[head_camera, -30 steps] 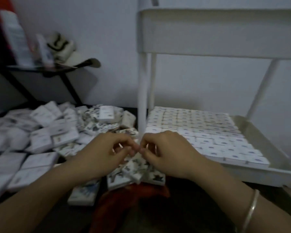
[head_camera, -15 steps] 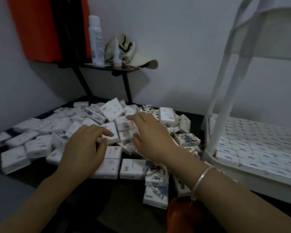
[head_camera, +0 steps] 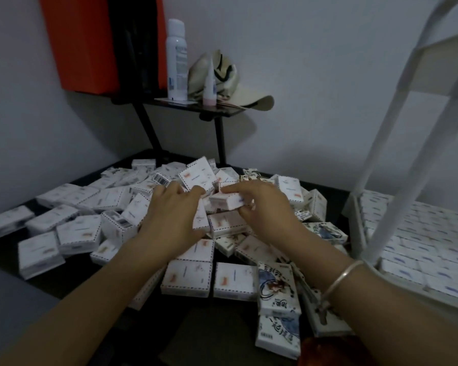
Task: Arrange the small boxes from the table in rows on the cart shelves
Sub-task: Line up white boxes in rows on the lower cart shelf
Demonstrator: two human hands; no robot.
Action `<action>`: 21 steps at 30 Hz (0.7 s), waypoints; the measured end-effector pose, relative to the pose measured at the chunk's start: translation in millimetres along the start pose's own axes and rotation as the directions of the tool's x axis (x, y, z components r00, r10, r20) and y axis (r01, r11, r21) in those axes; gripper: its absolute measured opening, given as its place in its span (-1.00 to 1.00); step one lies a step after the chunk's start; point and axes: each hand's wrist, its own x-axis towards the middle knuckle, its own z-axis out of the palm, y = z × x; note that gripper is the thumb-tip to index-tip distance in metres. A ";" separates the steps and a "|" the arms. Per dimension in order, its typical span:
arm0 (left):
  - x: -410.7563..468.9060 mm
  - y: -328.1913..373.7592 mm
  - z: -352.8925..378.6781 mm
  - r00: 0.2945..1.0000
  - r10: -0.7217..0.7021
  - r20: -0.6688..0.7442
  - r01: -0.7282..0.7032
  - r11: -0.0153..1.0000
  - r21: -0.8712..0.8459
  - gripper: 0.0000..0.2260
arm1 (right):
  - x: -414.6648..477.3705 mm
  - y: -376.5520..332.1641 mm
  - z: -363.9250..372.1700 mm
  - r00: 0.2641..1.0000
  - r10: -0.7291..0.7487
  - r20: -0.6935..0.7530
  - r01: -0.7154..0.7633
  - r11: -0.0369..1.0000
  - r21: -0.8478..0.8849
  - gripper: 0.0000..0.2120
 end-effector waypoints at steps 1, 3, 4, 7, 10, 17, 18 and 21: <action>2.4 0.2 0.1 1.000 0.010 0.008 -0.010 0.999 0.032 -0.34 | -5.3 0.6 -7.7 1.000 0.019 -0.002 -0.019 0.999 0.043 -0.51; 5.6 1.5 -0.9 0.999 0.031 0.026 -0.034 0.994 0.107 -0.32 | -16.1 3.0 -22.1 0.999 0.034 -0.021 -0.032 0.996 0.079 -0.57; 6.7 2.0 -0.9 0.999 0.042 0.026 -0.046 0.990 0.132 -0.31 | -21.8 5.0 -27.7 0.999 0.043 -0.026 -0.041 0.995 0.092 -0.59; 4.4 5.3 -1.9 0.996 0.071 -0.050 -0.066 0.993 0.099 -0.25 | -40.0 10.6 -39.8 0.996 0.087 -0.017 -0.081 0.976 0.200 -0.63; -4.7 16.5 -8.7 0.986 0.116 -0.123 -0.126 0.989 -0.072 -0.19 | -58.3 17.3 -53.8 0.993 0.109 -0.037 -0.089 0.933 0.348 -0.60; -40.0 84.6 -50.1 0.970 0.215 -0.116 -0.243 0.806 -0.540 -0.30 | -113.2 29.7 -98.7 0.972 0.230 0.054 -0.216 0.774 0.596 -0.77; -43.0 95.2 -53.7 0.967 0.230 -0.110 -0.250 0.783 -0.570 -0.30 | -121.7 31.7 -105.9 0.970 0.242 0.012 -0.201 0.773 0.602 -0.83; -46.9 128.5 -59.1 0.951 0.290 -0.105 -0.288 0.715 -0.637 -0.28 | -149.5 42.2 -128.0 0.953 0.290 -0.089 -0.174 0.762 0.624 -0.86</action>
